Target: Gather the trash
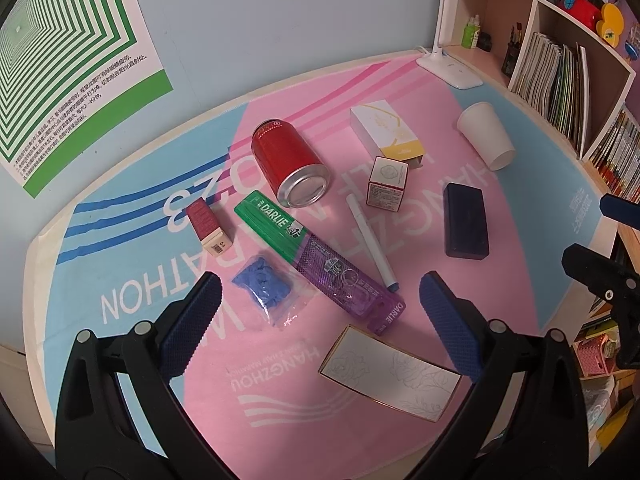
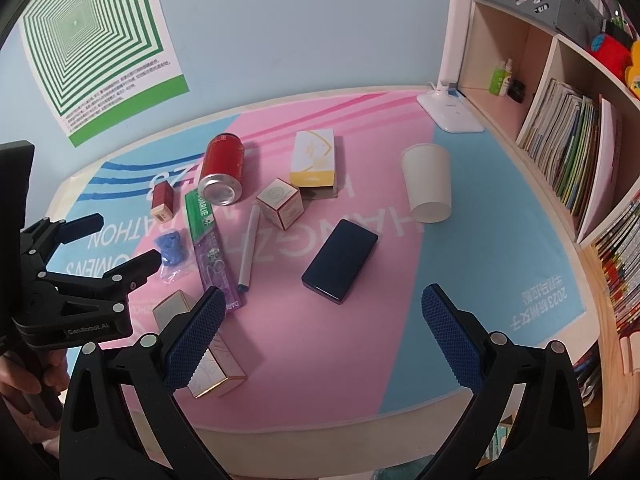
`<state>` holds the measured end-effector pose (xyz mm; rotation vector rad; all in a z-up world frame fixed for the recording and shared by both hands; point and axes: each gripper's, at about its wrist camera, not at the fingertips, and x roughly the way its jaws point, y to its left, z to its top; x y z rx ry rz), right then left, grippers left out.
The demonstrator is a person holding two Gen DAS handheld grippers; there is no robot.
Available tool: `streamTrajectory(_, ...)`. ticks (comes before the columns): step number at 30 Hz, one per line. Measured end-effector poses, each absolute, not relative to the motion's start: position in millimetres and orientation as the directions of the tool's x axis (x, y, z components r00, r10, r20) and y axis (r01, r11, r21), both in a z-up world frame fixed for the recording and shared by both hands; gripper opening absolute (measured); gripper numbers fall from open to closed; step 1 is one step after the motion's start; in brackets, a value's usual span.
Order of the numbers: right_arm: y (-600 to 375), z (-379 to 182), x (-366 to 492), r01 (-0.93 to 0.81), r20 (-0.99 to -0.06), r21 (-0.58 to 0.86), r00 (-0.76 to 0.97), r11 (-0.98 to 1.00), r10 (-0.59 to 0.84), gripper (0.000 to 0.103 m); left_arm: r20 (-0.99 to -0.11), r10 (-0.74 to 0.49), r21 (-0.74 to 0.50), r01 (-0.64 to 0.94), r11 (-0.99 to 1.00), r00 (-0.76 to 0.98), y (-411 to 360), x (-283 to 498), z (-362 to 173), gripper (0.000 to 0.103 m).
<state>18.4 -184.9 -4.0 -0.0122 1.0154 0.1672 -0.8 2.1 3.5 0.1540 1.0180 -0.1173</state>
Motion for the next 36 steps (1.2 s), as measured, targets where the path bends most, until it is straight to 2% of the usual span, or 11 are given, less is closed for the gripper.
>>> streamTrajectory(36,-184.3,-6.5,22.5,-0.152,-0.855,0.060,0.502,0.987,0.129,0.097,-0.854,-0.022,0.081,0.174,0.981,0.519,2.9,0.9,0.2,0.097)
